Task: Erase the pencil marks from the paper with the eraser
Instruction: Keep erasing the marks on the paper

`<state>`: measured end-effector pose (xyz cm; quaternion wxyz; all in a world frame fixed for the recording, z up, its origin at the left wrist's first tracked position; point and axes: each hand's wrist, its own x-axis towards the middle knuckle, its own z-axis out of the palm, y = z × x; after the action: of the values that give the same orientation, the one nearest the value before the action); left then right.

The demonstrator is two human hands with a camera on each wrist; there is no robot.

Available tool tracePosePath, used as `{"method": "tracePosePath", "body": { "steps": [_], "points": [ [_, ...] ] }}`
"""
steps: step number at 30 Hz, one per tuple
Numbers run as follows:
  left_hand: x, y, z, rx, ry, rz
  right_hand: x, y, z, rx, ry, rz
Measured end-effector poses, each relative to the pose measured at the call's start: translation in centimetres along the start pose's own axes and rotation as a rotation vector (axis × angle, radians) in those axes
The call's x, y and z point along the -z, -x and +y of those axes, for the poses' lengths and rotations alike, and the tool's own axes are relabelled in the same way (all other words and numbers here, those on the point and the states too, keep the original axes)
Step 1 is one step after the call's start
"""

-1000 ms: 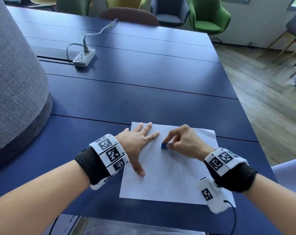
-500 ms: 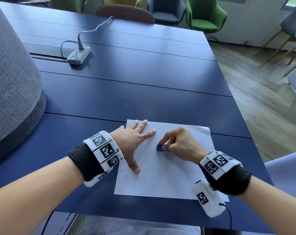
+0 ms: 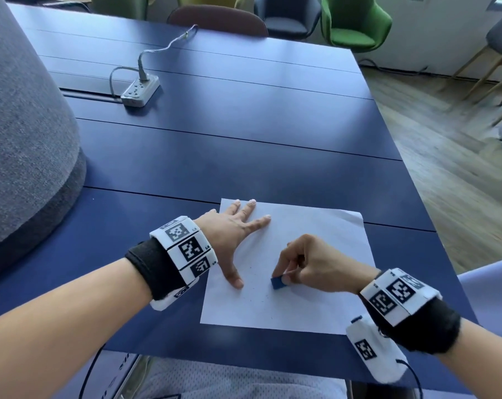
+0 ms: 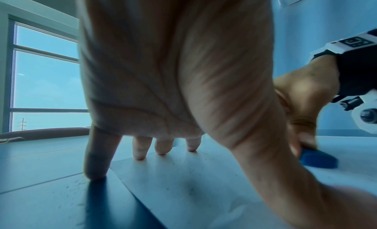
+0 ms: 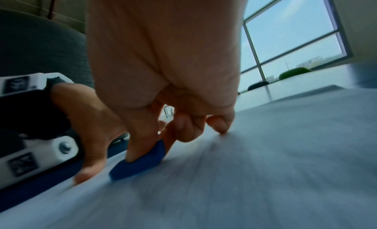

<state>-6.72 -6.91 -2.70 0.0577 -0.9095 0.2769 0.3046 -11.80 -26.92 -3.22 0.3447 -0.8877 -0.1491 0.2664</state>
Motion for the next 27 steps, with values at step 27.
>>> {"method": "tracePosePath", "body": {
  "steps": [27],
  "points": [
    [-0.4,-0.1,-0.3,-0.004,0.016,0.011,-0.9,2.3,0.2,0.019,0.110,-0.062]
  ]
}}
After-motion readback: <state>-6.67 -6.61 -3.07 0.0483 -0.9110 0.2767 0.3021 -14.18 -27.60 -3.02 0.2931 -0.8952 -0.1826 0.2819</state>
